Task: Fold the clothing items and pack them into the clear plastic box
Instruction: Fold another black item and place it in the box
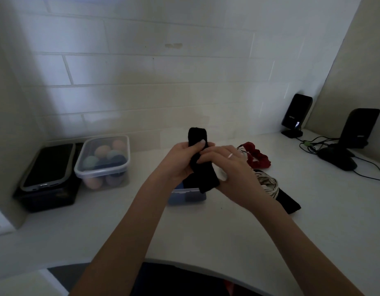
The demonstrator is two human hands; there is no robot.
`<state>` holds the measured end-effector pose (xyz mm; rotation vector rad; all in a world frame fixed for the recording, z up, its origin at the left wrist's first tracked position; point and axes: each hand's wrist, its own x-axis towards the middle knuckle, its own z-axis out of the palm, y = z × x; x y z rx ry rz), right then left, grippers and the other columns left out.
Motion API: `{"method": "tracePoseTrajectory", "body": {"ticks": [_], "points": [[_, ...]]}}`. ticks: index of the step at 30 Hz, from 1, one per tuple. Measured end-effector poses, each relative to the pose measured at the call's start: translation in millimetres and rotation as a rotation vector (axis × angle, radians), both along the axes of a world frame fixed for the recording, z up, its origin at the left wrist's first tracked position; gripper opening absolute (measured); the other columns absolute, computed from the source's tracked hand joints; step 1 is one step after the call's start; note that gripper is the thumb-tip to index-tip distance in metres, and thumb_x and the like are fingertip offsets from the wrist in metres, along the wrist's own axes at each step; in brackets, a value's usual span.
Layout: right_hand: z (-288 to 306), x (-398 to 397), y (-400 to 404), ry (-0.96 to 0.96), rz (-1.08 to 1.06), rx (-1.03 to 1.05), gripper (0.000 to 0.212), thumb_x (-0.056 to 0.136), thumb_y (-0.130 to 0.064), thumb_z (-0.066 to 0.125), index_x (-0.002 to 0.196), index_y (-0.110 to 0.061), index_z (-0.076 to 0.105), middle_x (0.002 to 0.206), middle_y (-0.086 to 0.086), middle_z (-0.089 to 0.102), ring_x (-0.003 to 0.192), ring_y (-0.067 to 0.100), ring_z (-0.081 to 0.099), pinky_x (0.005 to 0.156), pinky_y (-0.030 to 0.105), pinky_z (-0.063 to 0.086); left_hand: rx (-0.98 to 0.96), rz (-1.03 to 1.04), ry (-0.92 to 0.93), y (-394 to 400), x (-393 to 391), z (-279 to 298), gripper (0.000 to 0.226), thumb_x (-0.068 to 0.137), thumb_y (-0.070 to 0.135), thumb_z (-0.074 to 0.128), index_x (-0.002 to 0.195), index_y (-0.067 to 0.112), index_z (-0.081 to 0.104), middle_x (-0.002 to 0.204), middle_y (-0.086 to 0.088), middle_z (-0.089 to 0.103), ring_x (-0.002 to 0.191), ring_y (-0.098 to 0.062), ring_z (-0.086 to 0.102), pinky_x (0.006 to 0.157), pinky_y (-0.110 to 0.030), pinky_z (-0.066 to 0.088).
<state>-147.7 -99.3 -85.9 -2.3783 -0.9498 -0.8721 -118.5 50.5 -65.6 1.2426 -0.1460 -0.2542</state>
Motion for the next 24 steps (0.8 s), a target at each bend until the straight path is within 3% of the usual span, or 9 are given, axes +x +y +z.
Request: {"method": "tracePoseTrajectory", "body": {"ticks": [3, 5, 8, 10, 14, 17, 20, 24], "points": [[1.3, -1.3, -1.7, 0.098, 0.046, 0.103, 0.028, 0.072, -0.016, 0.076, 0.099, -0.021, 0.071, 0.102, -0.015, 0.068, 0.094, 0.003, 0.051, 0.084, 0.020, 0.040, 0.006, 0.000, -0.028, 1.0, -3.0, -2.3, 0.022, 0.096, 0.015, 0.046, 0.097, 0.001, 0.063, 0.088, -0.008, 0.066, 0.072, -0.011, 0.067, 0.063, -0.019, 0.057], [7.2, -3.9, -0.7, 0.264, 0.040, 0.326, 0.014, 0.078, -0.016, 0.073, 0.089, -0.025, 0.072, 0.074, -0.026, 0.064, 0.074, -0.004, 0.051, 0.068, 0.016, 0.039, 0.015, 0.005, -0.046, -1.2, -6.2, -5.1, 0.023, 0.096, 0.012, 0.045, 0.102, 0.000, 0.063, 0.088, -0.008, 0.068, 0.076, -0.012, 0.068, 0.063, -0.018, 0.057], [15.2, -3.8, 1.2, 0.511, 0.051, 0.661, 0.010, 0.087, -0.015, 0.064, 0.079, -0.021, 0.067, 0.050, -0.020, 0.057, 0.049, -0.002, 0.046, 0.054, 0.012, 0.036, 0.016, -0.016, -0.089, -7.0, -12.3, -8.3, 0.021, 0.096, 0.009, 0.044, 0.105, 0.005, 0.063, 0.096, -0.011, 0.069, 0.086, -0.015, 0.069, 0.072, -0.021, 0.059], [19.8, -3.7, 0.2, 0.615, 0.048, 0.773, 0.013, 0.087, -0.022, 0.064, 0.081, -0.011, 0.064, 0.049, -0.010, 0.059, 0.046, 0.007, 0.045, 0.053, 0.023, 0.038, 0.046, -0.025, -0.117, -10.8, -16.4, -8.2, 0.019, 0.096, 0.010, 0.046, 0.098, 0.011, 0.065, 0.096, -0.008, 0.070, 0.086, -0.014, 0.070, 0.075, -0.022, 0.059], [20.4, -2.8, -1.7, 0.603, -0.018, 0.768, 0.017, 0.083, -0.028, 0.068, 0.085, -0.013, 0.061, 0.046, -0.008, 0.054, 0.040, 0.005, 0.040, 0.045, 0.020, 0.035, 0.085, -0.072, -0.150, -14.0, -21.3, -7.0, 0.025, 0.094, 0.000, 0.044, 0.093, 0.016, 0.065, 0.093, -0.005, 0.070, 0.080, -0.009, 0.071, 0.078, -0.023, 0.058], [19.6, -2.4, -2.8, 0.485, -0.085, 0.708, 0.016, 0.080, -0.028, 0.071, 0.085, -0.014, 0.064, 0.073, -0.008, 0.059, 0.064, 0.010, 0.047, 0.061, 0.027, 0.042, 0.131, -0.102, -0.159, -14.5, -24.1, -5.6, 0.025, 0.094, -0.003, 0.042, 0.100, 0.011, 0.063, 0.094, -0.006, 0.069, 0.080, -0.010, 0.071, 0.078, -0.023, 0.058], [23.4, -5.7, -4.4, 0.569, -0.056, 0.674, 0.016, 0.083, -0.025, 0.069, 0.089, -0.013, 0.062, 0.089, -0.006, 0.067, 0.088, 0.012, 0.060, 0.072, 0.030, 0.051, 0.162, -0.158, -0.140, -13.7, -27.9, -3.2, 0.027, 0.094, -0.004, 0.041, 0.096, 0.011, 0.062, 0.091, -0.005, 0.070, 0.079, -0.011, 0.072, 0.075, -0.022, 0.059], [25.0, -9.1, -5.1, 0.741, 0.055, 0.799, 0.013, 0.085, -0.014, 0.066, 0.091, -0.009, 0.055, 0.074, 0.002, 0.073, 0.064, 0.004, 0.068, 0.050, 0.019, 0.050, 0.234, -0.226, -0.127, -10.0, -27.6, -3.4, 0.026, 0.095, 0.002, 0.042, 0.098, 0.016, 0.063, 0.093, -0.004, 0.073, 0.089, -0.017, 0.072, 0.077, -0.023, 0.058]]}}
